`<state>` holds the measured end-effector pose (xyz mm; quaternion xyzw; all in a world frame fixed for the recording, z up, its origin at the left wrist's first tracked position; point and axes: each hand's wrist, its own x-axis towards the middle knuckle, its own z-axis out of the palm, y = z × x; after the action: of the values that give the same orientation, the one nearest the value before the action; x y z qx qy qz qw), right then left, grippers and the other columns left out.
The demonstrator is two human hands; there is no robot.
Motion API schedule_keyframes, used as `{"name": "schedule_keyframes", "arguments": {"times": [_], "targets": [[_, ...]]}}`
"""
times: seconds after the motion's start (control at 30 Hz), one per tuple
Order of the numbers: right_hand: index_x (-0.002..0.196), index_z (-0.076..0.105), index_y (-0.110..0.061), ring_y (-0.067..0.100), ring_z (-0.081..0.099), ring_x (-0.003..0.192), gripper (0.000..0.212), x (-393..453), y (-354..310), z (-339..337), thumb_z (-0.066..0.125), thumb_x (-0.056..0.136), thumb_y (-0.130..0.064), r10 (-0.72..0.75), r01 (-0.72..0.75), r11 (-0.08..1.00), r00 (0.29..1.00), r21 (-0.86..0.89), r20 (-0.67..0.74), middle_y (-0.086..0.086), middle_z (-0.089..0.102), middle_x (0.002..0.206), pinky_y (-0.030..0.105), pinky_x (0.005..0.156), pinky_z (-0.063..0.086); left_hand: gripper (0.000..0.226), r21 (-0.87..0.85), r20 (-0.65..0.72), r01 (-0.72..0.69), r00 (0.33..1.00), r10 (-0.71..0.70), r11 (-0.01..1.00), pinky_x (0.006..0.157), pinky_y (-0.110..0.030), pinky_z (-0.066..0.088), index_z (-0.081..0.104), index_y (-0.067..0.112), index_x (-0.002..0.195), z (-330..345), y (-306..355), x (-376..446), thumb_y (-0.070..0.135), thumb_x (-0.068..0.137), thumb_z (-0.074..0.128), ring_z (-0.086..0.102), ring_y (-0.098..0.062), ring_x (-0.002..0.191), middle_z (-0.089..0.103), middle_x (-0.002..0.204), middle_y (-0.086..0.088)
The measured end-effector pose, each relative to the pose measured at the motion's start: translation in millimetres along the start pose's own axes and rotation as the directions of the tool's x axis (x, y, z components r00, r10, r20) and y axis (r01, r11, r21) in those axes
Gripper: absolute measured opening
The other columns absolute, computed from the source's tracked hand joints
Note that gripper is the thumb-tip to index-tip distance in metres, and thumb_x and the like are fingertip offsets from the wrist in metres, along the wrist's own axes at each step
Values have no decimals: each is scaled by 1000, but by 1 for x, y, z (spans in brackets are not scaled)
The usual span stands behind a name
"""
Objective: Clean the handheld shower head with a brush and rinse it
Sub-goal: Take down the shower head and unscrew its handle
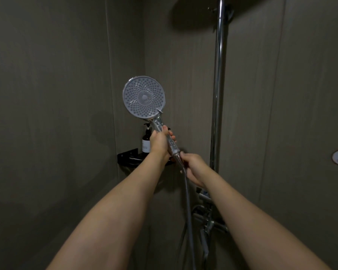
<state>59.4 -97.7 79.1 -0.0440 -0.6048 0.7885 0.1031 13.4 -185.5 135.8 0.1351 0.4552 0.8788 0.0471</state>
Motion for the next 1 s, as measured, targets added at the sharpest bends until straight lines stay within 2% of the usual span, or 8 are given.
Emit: {"name": "schedule_keyframes", "arguments": {"times": [0.2, 0.27, 0.37, 0.47, 0.63, 0.73, 0.87, 1.0], "targets": [[99, 64, -5, 27, 60, 100, 20, -1, 0, -5, 48, 96, -17, -27, 27, 998, 1000, -62, -5, 15, 64, 102, 40, 102, 43, 19, 4, -6, 8, 1000, -8, 1000, 59, -27, 41, 46, 16, 80, 2, -1, 2, 18, 99, 42, 45, -13, 57, 47, 66, -1], [101, 64, -4, 29, 60, 102, 19, -2, 1, -6, 51, 95, -16, -36, 36, 991, 999, -131, -1, 16, 64, 103, 42, 101, 45, 19, 3, -2, 9, 1000, -9, 1000, 59, -28, 41, 47, 16, 80, 2, -2, 1, 18, 99, 42, 45, -13, 58, 46, 67, -1], [95, 66, -9, 28, 60, 100, 18, -3, 1, -7, 51, 95, -19, -56, 56, 993, 998, -105, -2, 15, 65, 100, 43, 101, 45, 18, -8, 4, 13, 1000, -13, 1000, 60, -27, 41, 47, 16, 81, 3, -4, 1, 17, 99, 41, 45, -13, 58, 46, 67, -1], [89, 66, -13, 32, 60, 103, 14, 0, 5, -7, 55, 92, -21, -95, 88, 967, 995, -239, -20, 20, 66, 103, 47, 101, 46, 18, -1, 5, 14, 1000, -14, 1000, 60, -27, 41, 47, 17, 82, 4, -5, 1, 18, 99, 41, 45, -13, 58, 46, 67, -1], [86, 66, -15, 32, 60, 99, 18, 1, 7, -7, 52, 94, -23, -125, 113, 973, 991, -203, -47, 11, 66, 92, 48, 100, 45, 18, -3, -2, 11, 1000, -11, 1000, 58, -27, 41, 45, 16, 81, 7, -4, -1, 18, 99, 42, 44, -13, 56, 46, 66, -2], [86, 61, -17, 31, 62, 96, 11, 1, 10, -6, 59, 90, -28, -165, 142, 960, 983, -241, -81, 13, 65, 97, 48, 97, 48, 18, 0, 2, 5, 1000, -5, 1000, 58, -27, 41, 45, 16, 81, 8, -4, -2, 17, 99, 41, 44, -13, 56, 45, 66, -2], [78, 67, -15, 33, 61, 92, 23, 0, 10, -3, 54, 93, -26, -150, 122, 963, 983, -240, -103, 13, 66, 88, 51, 98, 46, 19, 9, 1, 4, 1000, -4, 1000, 58, -27, 41, 45, 17, 81, 8, -5, -2, 17, 99, 41, 44, -13, 56, 45, 66, -2], [84, 67, -16, 34, 62, 97, 20, -2, 10, -2, 54, 93, -29, -151, 124, 968, 982, -216, -116, 15, 67, 95, 48, 96, 48, 19, -1, 0, 9, 1000, -9, 1000, 59, -28, 41, 45, 17, 81, 6, -5, -2, 17, 99, 41, 44, -13, 57, 45, 67, -2]]}}
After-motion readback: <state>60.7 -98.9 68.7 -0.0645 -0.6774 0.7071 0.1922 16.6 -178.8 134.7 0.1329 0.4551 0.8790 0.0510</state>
